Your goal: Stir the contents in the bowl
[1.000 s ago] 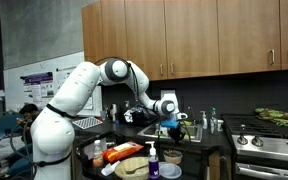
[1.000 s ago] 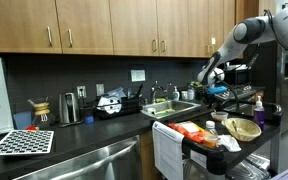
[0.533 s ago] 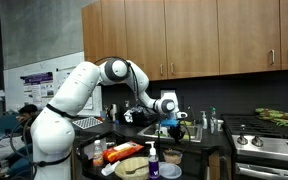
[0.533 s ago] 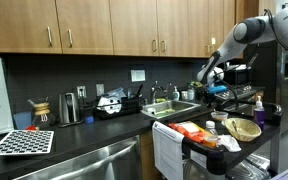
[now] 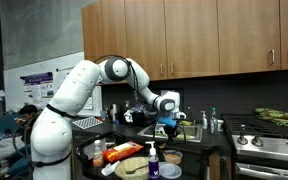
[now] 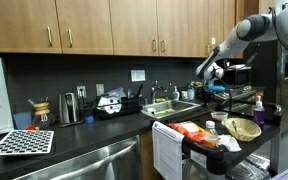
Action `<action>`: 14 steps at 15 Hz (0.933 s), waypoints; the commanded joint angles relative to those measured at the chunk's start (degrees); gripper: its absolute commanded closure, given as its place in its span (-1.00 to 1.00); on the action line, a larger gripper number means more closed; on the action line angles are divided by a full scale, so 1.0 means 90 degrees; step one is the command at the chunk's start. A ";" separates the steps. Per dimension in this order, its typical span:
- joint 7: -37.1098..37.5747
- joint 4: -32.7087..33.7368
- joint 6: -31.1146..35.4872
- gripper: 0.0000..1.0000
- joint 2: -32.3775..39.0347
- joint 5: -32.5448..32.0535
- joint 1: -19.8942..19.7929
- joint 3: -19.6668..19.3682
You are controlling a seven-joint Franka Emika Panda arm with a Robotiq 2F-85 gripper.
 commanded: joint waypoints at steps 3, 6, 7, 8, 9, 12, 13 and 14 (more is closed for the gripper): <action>-0.0560 0.0049 -0.0497 0.91 -0.0101 0.0498 -0.0266 0.0045; -0.0341 0.0050 -0.0370 0.91 -0.0106 0.0255 -0.0176 -0.0174; -0.0309 0.0057 -0.0363 0.91 -0.0103 0.0192 -0.0164 -0.0222; -0.0296 0.0073 -0.0382 0.91 -0.0094 0.0104 -0.0144 -0.0268; -0.0270 0.0086 -0.0364 0.91 -0.0080 0.0005 -0.0119 -0.0309; -0.0026 0.0078 -0.0078 0.91 0.0001 -0.0423 0.0030 -0.0466; 0.0030 0.0094 0.0029 0.91 0.0053 -0.0521 0.0063 -0.0479; 0.0079 0.0097 0.0150 0.91 0.0091 -0.0620 0.0102 -0.0489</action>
